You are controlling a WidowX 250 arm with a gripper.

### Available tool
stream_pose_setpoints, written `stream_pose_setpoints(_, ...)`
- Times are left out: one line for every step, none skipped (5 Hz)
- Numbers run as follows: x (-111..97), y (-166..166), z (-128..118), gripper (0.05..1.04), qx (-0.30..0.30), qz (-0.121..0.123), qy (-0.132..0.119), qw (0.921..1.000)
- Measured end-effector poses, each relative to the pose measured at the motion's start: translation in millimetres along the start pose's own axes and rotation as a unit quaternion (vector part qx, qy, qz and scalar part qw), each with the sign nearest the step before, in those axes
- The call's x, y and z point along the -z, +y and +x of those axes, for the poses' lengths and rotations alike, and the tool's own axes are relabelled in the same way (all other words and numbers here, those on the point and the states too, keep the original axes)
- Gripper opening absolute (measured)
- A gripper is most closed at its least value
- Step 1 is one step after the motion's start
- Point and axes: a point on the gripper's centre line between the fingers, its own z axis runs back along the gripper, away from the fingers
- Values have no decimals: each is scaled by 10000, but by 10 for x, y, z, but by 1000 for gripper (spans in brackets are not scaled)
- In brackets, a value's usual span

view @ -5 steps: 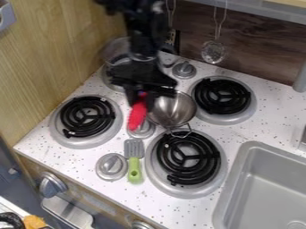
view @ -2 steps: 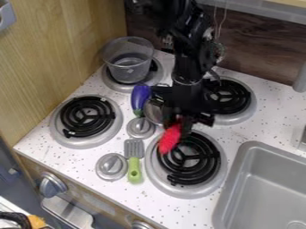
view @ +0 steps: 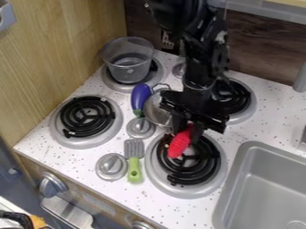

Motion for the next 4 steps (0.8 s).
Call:
stream_pose_setpoints(29,-27,6,349,-67,-60,-1,10000)
stream_pose_setpoints(53,-131,-17,349,54,-96,14,9999)
stream_pose_setpoints(160,-186,-48,349,-27,-228,42,9997)
stream_pose_setpoints(261,-220,-94,349,2,-333,91,9994)
